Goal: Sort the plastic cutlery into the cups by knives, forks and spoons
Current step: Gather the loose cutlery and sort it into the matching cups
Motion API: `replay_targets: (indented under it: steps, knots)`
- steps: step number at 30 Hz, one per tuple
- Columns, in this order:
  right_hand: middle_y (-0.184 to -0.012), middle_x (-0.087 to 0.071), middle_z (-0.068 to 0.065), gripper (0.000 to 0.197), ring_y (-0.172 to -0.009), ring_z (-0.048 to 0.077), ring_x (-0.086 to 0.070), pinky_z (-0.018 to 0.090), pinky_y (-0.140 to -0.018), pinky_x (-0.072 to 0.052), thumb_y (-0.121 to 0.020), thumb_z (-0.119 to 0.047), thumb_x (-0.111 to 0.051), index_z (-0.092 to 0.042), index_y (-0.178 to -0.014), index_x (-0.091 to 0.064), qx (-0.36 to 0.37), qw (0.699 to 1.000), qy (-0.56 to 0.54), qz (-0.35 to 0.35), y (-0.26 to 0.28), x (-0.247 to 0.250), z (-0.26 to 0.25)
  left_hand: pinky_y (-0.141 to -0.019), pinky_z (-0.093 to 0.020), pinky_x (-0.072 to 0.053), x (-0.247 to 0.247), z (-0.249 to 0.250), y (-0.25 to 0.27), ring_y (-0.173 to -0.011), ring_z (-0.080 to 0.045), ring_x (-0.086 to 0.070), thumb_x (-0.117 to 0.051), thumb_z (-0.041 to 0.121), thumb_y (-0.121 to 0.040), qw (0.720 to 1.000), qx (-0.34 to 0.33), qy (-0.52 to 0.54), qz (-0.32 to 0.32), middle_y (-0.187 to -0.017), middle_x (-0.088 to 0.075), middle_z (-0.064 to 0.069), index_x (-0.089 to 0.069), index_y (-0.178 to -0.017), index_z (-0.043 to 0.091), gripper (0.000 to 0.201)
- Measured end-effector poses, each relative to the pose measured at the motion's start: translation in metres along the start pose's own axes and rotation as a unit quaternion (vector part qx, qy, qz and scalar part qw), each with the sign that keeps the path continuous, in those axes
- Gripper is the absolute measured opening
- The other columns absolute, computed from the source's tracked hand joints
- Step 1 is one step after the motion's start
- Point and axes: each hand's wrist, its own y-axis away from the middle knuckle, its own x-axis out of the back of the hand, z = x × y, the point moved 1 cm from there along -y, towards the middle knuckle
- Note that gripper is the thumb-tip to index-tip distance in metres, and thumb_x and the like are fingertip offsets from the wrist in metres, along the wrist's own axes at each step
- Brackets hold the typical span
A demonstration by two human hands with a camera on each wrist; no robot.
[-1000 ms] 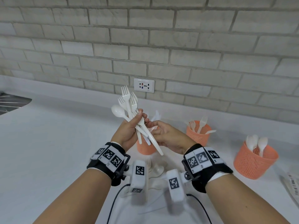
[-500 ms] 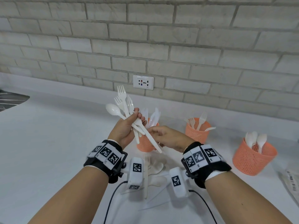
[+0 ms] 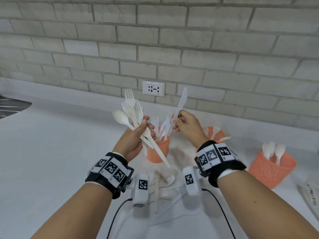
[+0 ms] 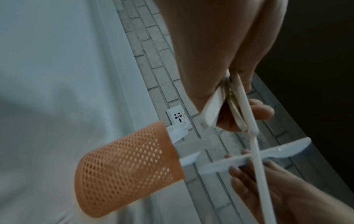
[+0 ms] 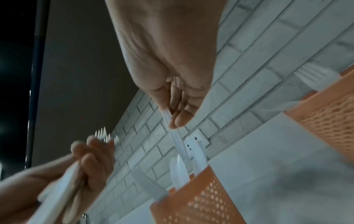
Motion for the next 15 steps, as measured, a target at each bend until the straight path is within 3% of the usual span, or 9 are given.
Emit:
replay_targets:
  steps: [3,5,8,11,13,15]
  knots:
    - [-0.079,-0.061,0.002,0.017,-0.066,0.014,-0.058,0.023,-0.063,-0.05,-0.094,-0.002,-0.043,-0.002,-0.093,-0.059,-0.02,0.999,0.032,-0.014,-0.004,-0.017,0.008,-0.055,-0.027,-0.053,-0.007,-0.004,0.004,-0.053,-0.013,-0.059,-0.038,0.019,-0.098,0.999,0.007,-0.033,-0.026,-0.065,-0.062,0.0,-0.053,-0.103,0.014,0.017]
    - [-0.084,-0.061,0.001,0.02,-0.069,0.013,-0.056,0.017,-0.061,-0.045,-0.094,-0.003,-0.043,0.006,-0.095,-0.061,-0.024,0.998,0.05,-0.023,-0.005,-0.023,0.015,-0.055,-0.026,-0.054,-0.01,-0.006,0.005,-0.052,-0.012,-0.059,-0.037,0.021,-0.098,0.999,0.015,-0.04,-0.033,-0.065,-0.063,-0.001,-0.053,-0.104,0.014,0.018]
    - [-0.096,-0.058,0.005,0.021,-0.085,0.015,-0.051,0.016,-0.062,-0.034,-0.094,-0.01,-0.048,0.0,-0.104,-0.064,-0.012,0.993,0.114,-0.023,-0.006,-0.025,0.02,-0.054,-0.026,-0.053,-0.015,-0.008,0.008,-0.052,-0.013,-0.059,-0.038,0.021,-0.098,0.998,0.026,-0.039,-0.035,-0.07,-0.06,-0.003,-0.054,-0.106,0.014,0.02]
    - [-0.104,-0.046,0.004,0.028,-0.09,0.013,-0.046,0.012,-0.064,-0.034,-0.093,-0.012,-0.052,-0.009,-0.12,-0.055,-0.01,0.991,0.129,0.014,-0.004,-0.018,0.014,-0.053,-0.024,-0.053,-0.018,-0.009,0.009,-0.054,-0.013,-0.058,-0.04,0.019,-0.097,0.998,0.032,-0.035,-0.031,-0.075,-0.057,-0.004,-0.056,-0.106,0.012,0.02]
    - [-0.094,-0.049,0.001,0.017,-0.08,0.011,-0.047,0.009,-0.065,-0.036,-0.091,-0.011,-0.055,-0.01,-0.108,-0.058,0.027,0.995,0.09,0.042,0.004,-0.01,0.002,-0.056,-0.023,-0.053,-0.02,-0.01,0.008,-0.058,-0.012,-0.059,-0.042,0.019,-0.097,0.999,0.03,-0.04,-0.021,-0.075,-0.056,-0.003,-0.058,-0.104,0.012,0.019]
    - [-0.077,-0.053,-0.003,0.006,-0.067,0.006,-0.048,0.007,-0.061,-0.039,-0.091,-0.014,-0.057,-0.01,-0.088,-0.059,0.054,0.998,0.028,0.018,0.017,-0.002,-0.011,-0.057,-0.023,-0.053,-0.023,-0.011,0.007,-0.06,-0.012,-0.059,-0.042,0.019,-0.097,0.999,0.022,-0.039,-0.012,-0.073,-0.054,-0.003,-0.058,-0.103,0.013,0.019]
